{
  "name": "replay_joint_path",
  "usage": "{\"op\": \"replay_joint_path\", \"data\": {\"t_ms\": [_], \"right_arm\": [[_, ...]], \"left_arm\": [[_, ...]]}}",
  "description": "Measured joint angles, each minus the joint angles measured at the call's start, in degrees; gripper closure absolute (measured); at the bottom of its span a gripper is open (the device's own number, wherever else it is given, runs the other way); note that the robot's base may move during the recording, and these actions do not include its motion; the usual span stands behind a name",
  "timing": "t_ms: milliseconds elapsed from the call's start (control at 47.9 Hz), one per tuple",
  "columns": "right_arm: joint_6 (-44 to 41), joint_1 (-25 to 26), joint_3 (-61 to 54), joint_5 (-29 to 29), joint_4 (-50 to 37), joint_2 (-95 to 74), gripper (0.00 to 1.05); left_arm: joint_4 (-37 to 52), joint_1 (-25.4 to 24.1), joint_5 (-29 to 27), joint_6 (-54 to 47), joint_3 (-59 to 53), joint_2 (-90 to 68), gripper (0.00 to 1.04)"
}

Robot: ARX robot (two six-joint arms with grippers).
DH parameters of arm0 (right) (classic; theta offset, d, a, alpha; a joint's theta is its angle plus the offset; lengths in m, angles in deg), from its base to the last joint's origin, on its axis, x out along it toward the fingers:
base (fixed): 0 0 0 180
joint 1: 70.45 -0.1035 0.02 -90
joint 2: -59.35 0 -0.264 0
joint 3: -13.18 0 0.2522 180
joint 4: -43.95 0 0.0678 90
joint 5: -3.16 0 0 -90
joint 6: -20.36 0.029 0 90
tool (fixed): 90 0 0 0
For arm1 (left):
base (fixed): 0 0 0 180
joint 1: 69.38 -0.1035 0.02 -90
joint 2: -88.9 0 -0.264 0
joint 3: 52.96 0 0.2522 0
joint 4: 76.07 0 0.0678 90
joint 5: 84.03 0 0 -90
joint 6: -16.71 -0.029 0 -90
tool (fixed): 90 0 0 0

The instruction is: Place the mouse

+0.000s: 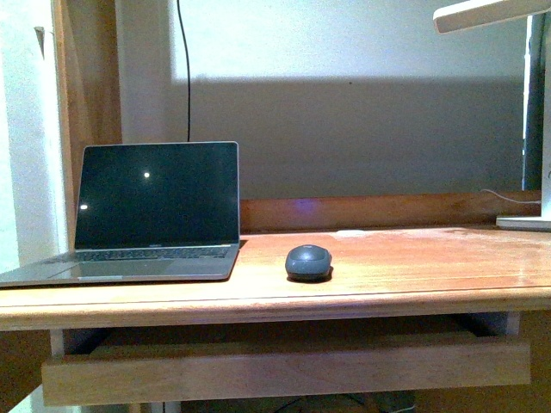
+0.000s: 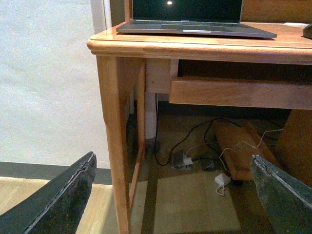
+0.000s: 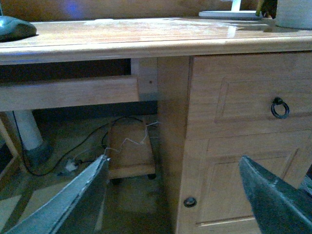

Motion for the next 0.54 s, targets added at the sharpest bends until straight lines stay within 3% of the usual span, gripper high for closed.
{"op": "replay_joint_path", "data": {"t_ms": [63, 542], "right_arm": [[0.00, 0.00, 0.00, 0.00, 0.00, -0.02, 0.06], [-0.02, 0.02, 0.00, 0.00, 0.00, -0.02, 0.07]], "left_arm": [[0.00, 0.00, 0.00, 0.02, 0.00, 0.02, 0.08], [0.00, 0.02, 0.00, 0.02, 0.00, 0.02, 0.08]]}}
